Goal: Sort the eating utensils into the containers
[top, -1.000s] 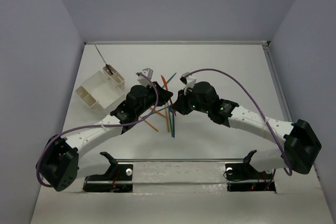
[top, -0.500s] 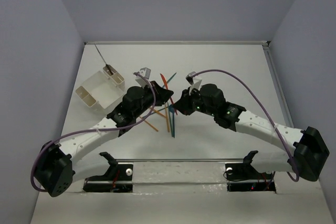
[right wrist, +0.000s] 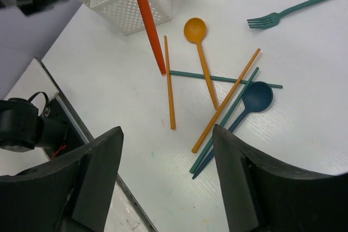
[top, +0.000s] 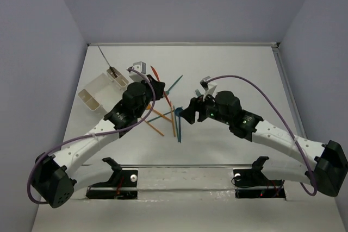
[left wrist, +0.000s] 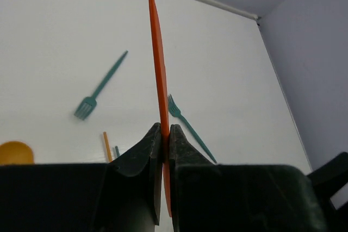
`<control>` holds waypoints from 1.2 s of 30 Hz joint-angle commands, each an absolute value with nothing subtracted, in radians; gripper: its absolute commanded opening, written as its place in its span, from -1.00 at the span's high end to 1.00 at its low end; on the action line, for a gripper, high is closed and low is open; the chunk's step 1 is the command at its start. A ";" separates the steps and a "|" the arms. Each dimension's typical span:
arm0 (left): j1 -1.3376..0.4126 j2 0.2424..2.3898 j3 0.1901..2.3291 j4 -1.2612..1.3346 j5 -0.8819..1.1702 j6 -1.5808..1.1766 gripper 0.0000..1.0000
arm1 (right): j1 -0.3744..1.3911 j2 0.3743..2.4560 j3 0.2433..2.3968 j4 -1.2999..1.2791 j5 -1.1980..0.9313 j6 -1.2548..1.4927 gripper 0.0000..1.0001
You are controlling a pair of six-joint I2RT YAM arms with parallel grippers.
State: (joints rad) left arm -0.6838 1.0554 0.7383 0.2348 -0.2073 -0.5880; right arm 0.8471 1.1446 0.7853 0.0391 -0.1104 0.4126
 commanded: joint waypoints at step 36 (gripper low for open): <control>-0.127 1.499 1.111 0.518 -0.577 -0.035 1.00 | 0.856 0.887 0.500 0.207 -0.086 0.410 -1.00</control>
